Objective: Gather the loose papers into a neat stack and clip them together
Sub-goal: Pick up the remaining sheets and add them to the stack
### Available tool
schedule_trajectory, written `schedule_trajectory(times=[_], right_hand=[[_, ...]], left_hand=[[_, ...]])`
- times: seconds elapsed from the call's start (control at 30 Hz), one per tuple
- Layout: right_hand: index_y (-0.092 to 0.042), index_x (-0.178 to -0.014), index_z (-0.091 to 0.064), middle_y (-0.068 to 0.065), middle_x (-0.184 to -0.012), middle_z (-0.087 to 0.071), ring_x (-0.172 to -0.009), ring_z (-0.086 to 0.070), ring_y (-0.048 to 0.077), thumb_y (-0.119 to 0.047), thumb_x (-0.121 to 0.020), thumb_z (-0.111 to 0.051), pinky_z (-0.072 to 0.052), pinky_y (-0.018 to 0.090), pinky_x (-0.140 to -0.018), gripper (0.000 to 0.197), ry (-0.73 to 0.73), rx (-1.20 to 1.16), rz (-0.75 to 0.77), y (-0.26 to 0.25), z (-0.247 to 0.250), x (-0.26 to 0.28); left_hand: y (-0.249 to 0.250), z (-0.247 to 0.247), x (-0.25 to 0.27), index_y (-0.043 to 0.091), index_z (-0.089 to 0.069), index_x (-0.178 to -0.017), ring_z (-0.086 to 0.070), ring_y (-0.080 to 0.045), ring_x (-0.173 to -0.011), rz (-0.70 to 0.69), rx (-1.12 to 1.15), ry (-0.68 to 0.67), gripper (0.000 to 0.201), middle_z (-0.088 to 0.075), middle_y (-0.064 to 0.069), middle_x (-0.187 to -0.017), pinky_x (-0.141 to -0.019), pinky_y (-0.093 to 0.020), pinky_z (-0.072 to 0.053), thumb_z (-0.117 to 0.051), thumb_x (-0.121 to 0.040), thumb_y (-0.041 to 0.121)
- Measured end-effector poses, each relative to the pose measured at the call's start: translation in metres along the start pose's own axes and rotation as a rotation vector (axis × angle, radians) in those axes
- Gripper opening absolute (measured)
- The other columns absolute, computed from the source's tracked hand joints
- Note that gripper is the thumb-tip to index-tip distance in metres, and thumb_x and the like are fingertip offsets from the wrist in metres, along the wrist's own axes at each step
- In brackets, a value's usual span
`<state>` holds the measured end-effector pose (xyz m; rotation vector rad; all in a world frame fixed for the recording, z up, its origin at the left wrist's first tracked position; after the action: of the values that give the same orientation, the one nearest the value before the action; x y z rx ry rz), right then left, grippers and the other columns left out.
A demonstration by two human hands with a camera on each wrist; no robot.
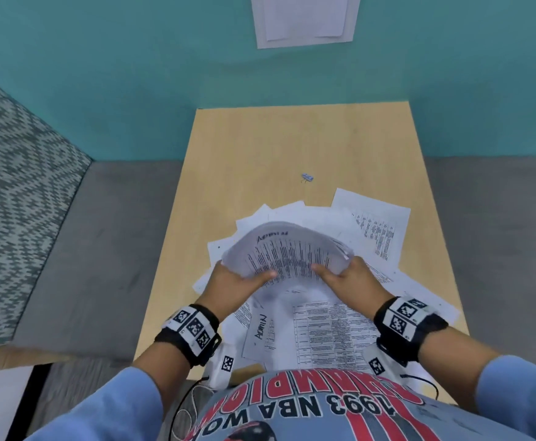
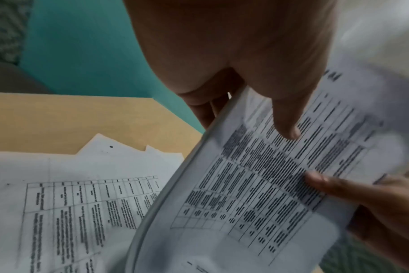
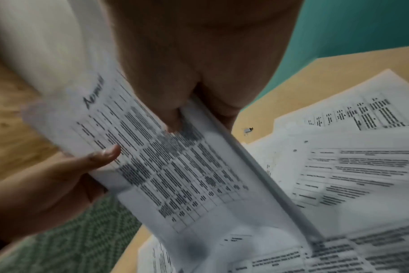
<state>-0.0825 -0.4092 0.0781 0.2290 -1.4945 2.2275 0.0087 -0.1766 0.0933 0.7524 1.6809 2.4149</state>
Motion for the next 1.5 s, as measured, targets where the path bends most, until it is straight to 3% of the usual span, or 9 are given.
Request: schedule_trajectory(times=[0.03, 0.1, 0.2, 0.33, 0.53, 0.8, 1.0, 1.27, 1.5], right_hand=[[-0.028, -0.063, -0.043, -0.008, -0.034, -0.039, -0.033, -0.032, 0.005, -0.040, -0.096, -0.070, -0.031, 0.020, -0.043, 0.045, -0.003, 0.014, -0.020, 0.001, -0.002, -0.001], [-0.009, -0.063, -0.054, 0.003, -0.046, -0.049, -0.044, -0.045, 0.012, -0.040, -0.096, -0.071, -0.039, 0.024, -0.051, 0.048, 0.070, -0.050, 0.006, -0.004, -0.002, -0.005], [-0.021, -0.060, -0.055, -0.013, -0.046, -0.057, -0.043, -0.052, -0.002, -0.031, -0.096, -0.073, -0.042, 0.014, -0.051, 0.041, 0.107, -0.170, 0.073, -0.022, -0.001, -0.005], [-0.025, -0.120, -0.071, -0.012, -0.113, -0.079, -0.104, -0.074, 0.003, -0.041, -0.090, -0.078, -0.057, 0.025, -0.090, 0.034, -0.136, -0.186, 0.076, -0.019, -0.012, -0.022], [-0.019, -0.146, -0.045, 0.007, -0.142, -0.051, -0.126, -0.056, 0.026, -0.051, -0.075, -0.085, -0.052, 0.039, -0.100, 0.088, -0.358, 0.770, -0.127, 0.075, -0.019, -0.039], [-0.016, -0.139, -0.043, 0.009, -0.136, -0.045, -0.124, -0.047, 0.030, -0.066, -0.058, -0.087, -0.048, 0.042, -0.103, 0.104, -0.277, 1.066, -0.033, 0.099, -0.047, -0.042], [-0.019, -0.126, -0.036, -0.007, -0.085, -0.055, -0.073, -0.062, 0.016, -0.024, -0.078, -0.086, -0.050, 0.031, -0.062, 0.070, -0.360, 0.779, -0.079, 0.094, -0.058, -0.041], [-0.031, -0.073, -0.057, -0.005, -0.076, -0.065, -0.071, -0.066, 0.019, -0.038, -0.088, -0.075, -0.043, 0.028, -0.055, 0.025, -0.218, 0.628, -0.120, 0.112, -0.023, -0.027], [-0.014, -0.120, -0.076, 0.013, -0.155, -0.048, -0.129, -0.056, 0.036, -0.044, -0.076, -0.088, -0.048, 0.047, -0.109, 0.054, 0.104, 0.748, -0.287, 0.163, 0.070, -0.032]], left_hand=[[-0.004, -0.002, 0.000, 0.015, -0.067, -0.125, -0.070, -0.031, -0.073, 0.011, 0.003, 0.019, 0.057, -0.053, -0.025, -0.106, -0.099, -0.043, -0.059, -0.093, -0.079, 0.037], [0.000, 0.004, -0.002, 0.038, -0.064, -0.088, -0.071, -0.019, -0.078, -0.041, 0.057, 0.095, 0.028, -0.074, 0.015, -0.094, -0.094, -0.031, -0.061, -0.091, -0.080, 0.039], [0.006, 0.015, -0.001, 0.037, -0.068, -0.110, -0.072, 0.008, -0.102, -0.101, 0.063, 0.172, 0.038, -0.076, 0.018, -0.111, -0.092, -0.014, -0.058, -0.087, -0.085, 0.018], [0.009, 0.038, -0.005, 0.021, -0.065, -0.080, -0.065, -0.004, -0.063, -0.061, -0.019, 0.206, 0.022, -0.071, 0.013, -0.069, -0.069, -0.032, -0.062, -0.086, -0.086, 0.028], [0.016, 0.115, -0.003, 0.032, -0.073, -0.102, -0.072, 0.010, -0.086, -0.078, 0.085, 0.449, 0.020, -0.076, 0.017, -0.100, -0.076, -0.017, -0.058, -0.084, -0.089, 0.021], [-0.021, 0.143, 0.026, 0.019, -0.074, -0.107, -0.074, 0.010, -0.074, 0.047, 0.057, 0.534, 0.022, -0.076, 0.011, -0.096, -0.081, -0.032, -0.065, -0.084, -0.087, 0.020], [-0.044, 0.139, 0.032, 0.028, -0.081, -0.093, -0.080, -0.027, -0.100, 0.127, 0.074, 0.508, 0.015, -0.083, -0.003, -0.106, -0.091, -0.058, -0.063, -0.090, -0.081, 0.030], [-0.037, 0.138, 0.033, 0.028, -0.077, -0.090, -0.080, -0.011, -0.087, 0.138, 0.056, 0.506, 0.012, -0.082, 0.012, -0.089, -0.089, -0.051, -0.064, -0.087, -0.086, 0.024], [-0.026, 0.124, 0.036, 0.030, -0.076, -0.095, -0.079, -0.013, -0.093, 0.122, 0.021, 0.462, 0.012, -0.081, 0.017, -0.090, -0.089, -0.046, -0.064, -0.085, -0.088, 0.026]])
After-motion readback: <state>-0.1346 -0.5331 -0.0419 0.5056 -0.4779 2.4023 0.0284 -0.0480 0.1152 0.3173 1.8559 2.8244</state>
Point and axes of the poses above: each hand's wrist, its own x-axis away from the middle knuckle, its own z-axis out of the back of the hand, y = z × x, the point moved 3 cm from there along -x, towards the middle knuckle
